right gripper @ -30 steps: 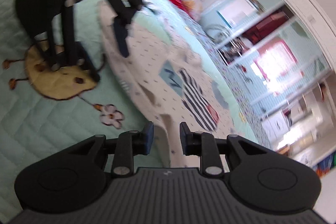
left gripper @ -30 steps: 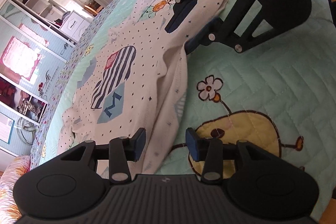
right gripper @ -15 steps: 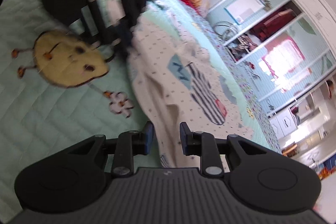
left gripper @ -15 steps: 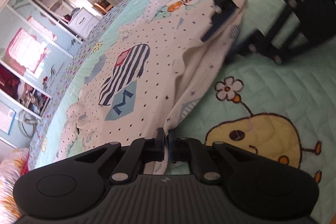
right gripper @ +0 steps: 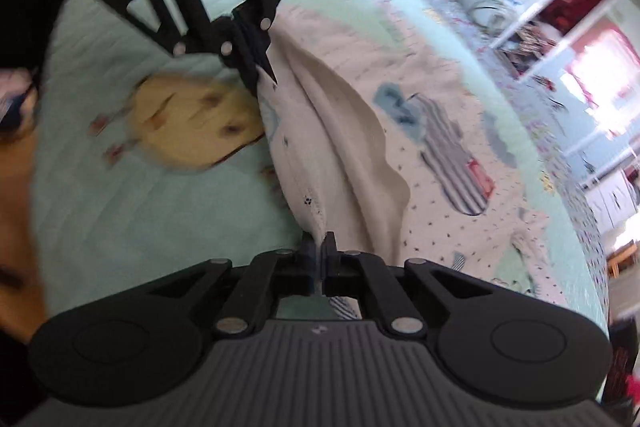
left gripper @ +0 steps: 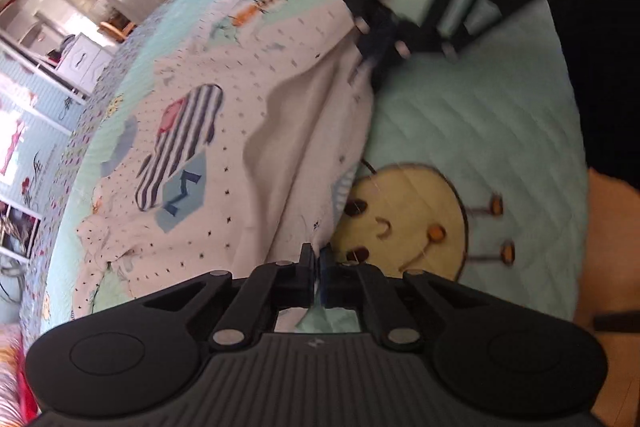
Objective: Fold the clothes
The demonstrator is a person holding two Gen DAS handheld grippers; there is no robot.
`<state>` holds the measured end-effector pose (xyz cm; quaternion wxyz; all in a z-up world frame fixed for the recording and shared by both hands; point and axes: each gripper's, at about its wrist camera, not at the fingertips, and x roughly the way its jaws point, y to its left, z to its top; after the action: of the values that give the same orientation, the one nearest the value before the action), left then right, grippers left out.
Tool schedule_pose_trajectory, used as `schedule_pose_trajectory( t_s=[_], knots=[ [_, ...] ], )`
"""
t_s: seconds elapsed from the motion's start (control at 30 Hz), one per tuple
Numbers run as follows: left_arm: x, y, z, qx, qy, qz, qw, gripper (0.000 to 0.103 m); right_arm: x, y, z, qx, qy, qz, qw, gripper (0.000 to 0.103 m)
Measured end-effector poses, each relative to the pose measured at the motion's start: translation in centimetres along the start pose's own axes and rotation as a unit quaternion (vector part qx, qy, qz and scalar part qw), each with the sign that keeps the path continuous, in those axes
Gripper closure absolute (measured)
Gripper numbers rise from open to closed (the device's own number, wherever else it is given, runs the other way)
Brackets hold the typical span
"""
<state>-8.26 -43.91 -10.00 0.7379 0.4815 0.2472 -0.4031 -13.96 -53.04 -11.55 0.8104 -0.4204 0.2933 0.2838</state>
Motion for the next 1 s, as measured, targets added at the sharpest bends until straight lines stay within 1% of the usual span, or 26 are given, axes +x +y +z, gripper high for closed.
schedule_pose_trajectory(
  t_s=[0.07,0.13,0.17,0.2,0.27,0.33,0.47,0.57,0.63,0.67,0.73,0.77,0.83,0.9,1.0],
  knots=[
    [0.3,-0.2,-0.1,0.007,0.008,-0.004,0.9999,0.102,-0.1,0.4,-0.1,-0.012,0.003,-0.004,1.000,0.102],
    [0.4,0.3,-0.1,-0.006,0.012,-0.016,0.9998,0.103,-0.1,0.4,0.1,-0.001,0.004,0.004,1.000,0.102],
    [0.4,0.3,-0.2,-0.008,0.012,-0.019,0.9997,0.103,-0.1,1.0,0.0,-0.015,0.005,0.004,1.000,0.101],
    [0.4,0.2,-0.4,-0.005,0.012,-0.016,0.9998,0.102,-0.1,1.4,-0.2,-0.026,0.006,0.004,1.000,0.101],
    [0.4,0.1,-0.7,-0.003,0.011,-0.007,0.9999,0.102,-0.2,1.3,-0.3,-0.030,0.004,0.001,1.000,0.101],
    [0.3,-0.1,-1.0,-0.002,0.013,0.004,0.9999,0.102,-0.5,0.5,-0.1,-0.015,0.002,0.000,1.000,0.101],
    [0.2,-0.4,-1.7,0.008,0.023,0.029,0.9993,0.102,-0.9,1.2,-1.0,-0.039,0.006,-0.026,0.999,0.097],
    [0.5,-0.1,-2.4,0.014,0.032,0.043,0.9985,0.102,-1.2,1.7,-2.0,-0.052,0.014,-0.048,0.997,0.097],
    [0.9,0.2,-2.7,0.014,0.038,0.050,0.9979,0.102,-0.9,1.5,-2.5,-0.054,0.018,-0.066,0.996,0.090],
    [1.0,0.5,-2.8,0.013,0.038,0.047,0.9981,0.102,-0.7,1.4,-2.7,-0.053,0.019,-0.072,0.996,0.090],
    [1.1,1.1,-2.7,0.005,0.041,0.035,0.9986,0.102,-0.4,0.7,-2.7,-0.029,0.021,-0.063,0.997,0.095],
    [0.9,1.4,-2.7,-0.001,0.046,0.025,0.9986,0.103,-0.3,0.4,-2.6,-0.017,0.023,-0.058,0.998,0.103],
    [0.4,1.8,-2.7,-0.006,0.056,0.006,0.9984,0.103,-0.4,0.1,-2.4,-0.012,0.036,-0.046,0.998,0.103],
    [-0.1,1.6,-3.0,0.001,0.058,0.000,0.9983,0.103,-1.0,0.1,-2.4,-0.009,0.039,-0.038,0.998,0.103],
    [0.0,1.4,-3.3,-0.008,0.059,0.000,0.9982,0.103,-1.1,0.5,-3.0,-0.005,0.040,-0.041,0.998,0.103]
  ],
)
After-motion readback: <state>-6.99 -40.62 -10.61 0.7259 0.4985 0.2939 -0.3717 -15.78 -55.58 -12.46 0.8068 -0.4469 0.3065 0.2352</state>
